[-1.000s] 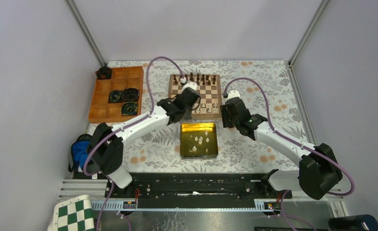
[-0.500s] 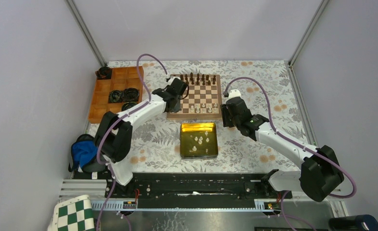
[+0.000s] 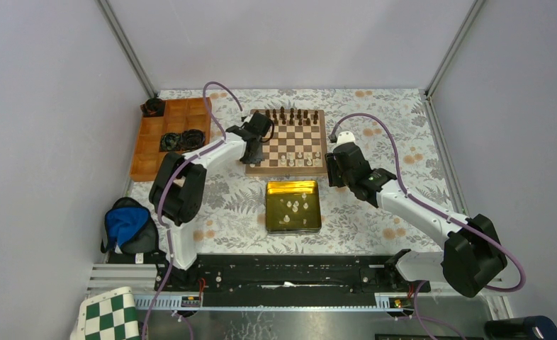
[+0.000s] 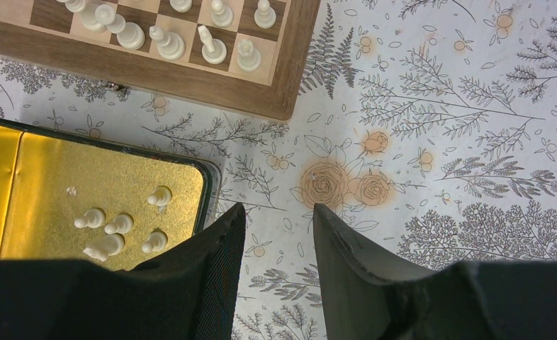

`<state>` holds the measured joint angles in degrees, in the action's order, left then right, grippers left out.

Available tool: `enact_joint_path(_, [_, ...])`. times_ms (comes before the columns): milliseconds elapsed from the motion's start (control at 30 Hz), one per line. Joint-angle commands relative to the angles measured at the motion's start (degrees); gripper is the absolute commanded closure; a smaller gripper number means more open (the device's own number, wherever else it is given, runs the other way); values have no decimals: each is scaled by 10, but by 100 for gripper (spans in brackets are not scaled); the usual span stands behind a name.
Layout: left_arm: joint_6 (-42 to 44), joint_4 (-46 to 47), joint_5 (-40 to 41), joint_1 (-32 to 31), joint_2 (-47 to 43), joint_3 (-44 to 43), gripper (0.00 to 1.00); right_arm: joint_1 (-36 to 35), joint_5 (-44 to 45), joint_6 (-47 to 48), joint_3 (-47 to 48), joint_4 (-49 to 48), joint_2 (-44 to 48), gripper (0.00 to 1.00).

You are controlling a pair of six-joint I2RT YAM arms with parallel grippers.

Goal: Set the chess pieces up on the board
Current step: Place the chess piece on the chessboard.

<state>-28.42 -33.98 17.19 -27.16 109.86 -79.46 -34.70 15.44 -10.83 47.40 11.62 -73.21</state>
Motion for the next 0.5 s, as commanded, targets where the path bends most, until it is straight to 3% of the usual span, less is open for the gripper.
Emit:
enact_joint_path(0, [-5, 10, -8, 9, 8, -22, 100, 5, 6, -2, 19, -17, 16, 53])
enact_joint_path(467, [-1, 21, -31, 11, 11, -32, 100, 5, 3, -2, 12, -23, 13, 53])
